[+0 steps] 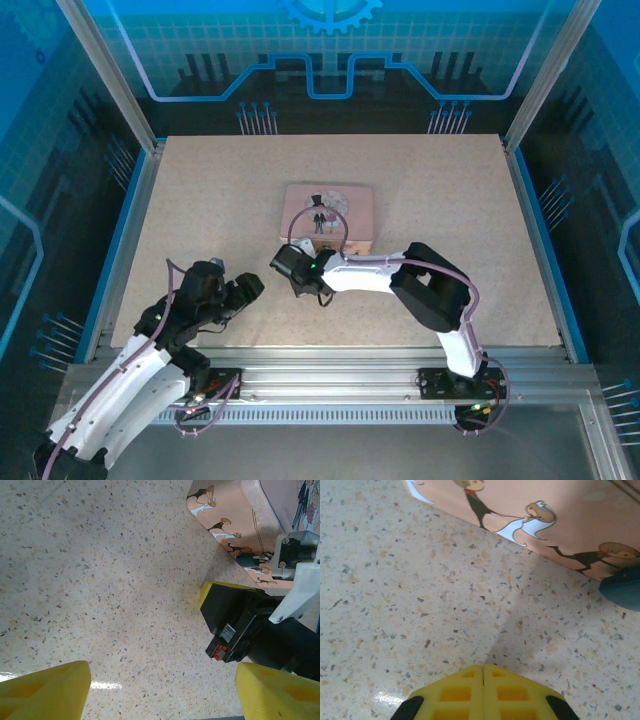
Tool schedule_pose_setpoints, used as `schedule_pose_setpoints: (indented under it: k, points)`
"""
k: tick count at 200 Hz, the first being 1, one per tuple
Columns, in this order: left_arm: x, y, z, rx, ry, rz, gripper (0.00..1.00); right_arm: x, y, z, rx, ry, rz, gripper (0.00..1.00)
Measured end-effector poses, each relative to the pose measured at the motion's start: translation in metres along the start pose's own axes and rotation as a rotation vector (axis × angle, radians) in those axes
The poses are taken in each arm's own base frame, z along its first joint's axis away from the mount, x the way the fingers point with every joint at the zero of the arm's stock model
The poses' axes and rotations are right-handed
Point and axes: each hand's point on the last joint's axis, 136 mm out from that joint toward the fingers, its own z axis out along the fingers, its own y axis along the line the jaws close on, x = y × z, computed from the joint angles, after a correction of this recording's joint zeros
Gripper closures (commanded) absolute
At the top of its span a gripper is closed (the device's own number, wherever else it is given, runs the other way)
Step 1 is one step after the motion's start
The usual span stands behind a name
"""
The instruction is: Unlock the padlock with the key
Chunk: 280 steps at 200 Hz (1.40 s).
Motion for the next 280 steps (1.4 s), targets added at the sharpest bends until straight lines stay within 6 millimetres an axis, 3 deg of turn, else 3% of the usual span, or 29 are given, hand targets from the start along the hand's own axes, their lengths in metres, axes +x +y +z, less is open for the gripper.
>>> schedule_pose_setpoints:
  k: [24, 43, 95, 133, 167, 202, 230, 280]
  points:
    - [0.0, 0.0, 0.0, 0.001, 0.0, 0.0, 0.21, 0.008, -0.008, -0.008, 0.005, 0.017, -0.013, 1.0]
    - [-0.001, -0.002, 0.0, 0.008, -0.003, 0.001, 0.21, 0.006, -0.016, -0.026, -0.011, 0.015, -0.02, 1.0]
    - [-0.005, -0.022, 0.007, 0.042, 0.022, 0.035, 0.2, -0.048, -0.046, -0.115, -0.19, -0.138, 0.1, 1.0]
    - [-0.022, -0.077, -0.003, 0.179, 0.007, 0.107, 0.2, -0.078, -0.085, -0.171, -0.36, -0.226, 0.222, 1.0]
    - [-0.036, -0.132, -0.011, 0.324, 0.004, 0.173, 0.2, -0.092, -0.118, -0.206, -0.458, -0.273, 0.297, 1.0]
    - [-0.043, -0.173, -0.017, 0.443, 0.015, 0.224, 0.2, -0.102, -0.141, -0.237, -0.524, -0.28, 0.333, 1.0]
    - [-0.046, -0.202, -0.024, 0.542, 0.022, 0.262, 0.2, -0.109, -0.149, -0.264, -0.566, -0.299, 0.337, 1.0]
    - [-0.039, -0.242, -0.039, 0.702, 0.036, 0.335, 0.22, -0.116, -0.139, -0.299, -0.68, -0.309, 0.314, 1.0]
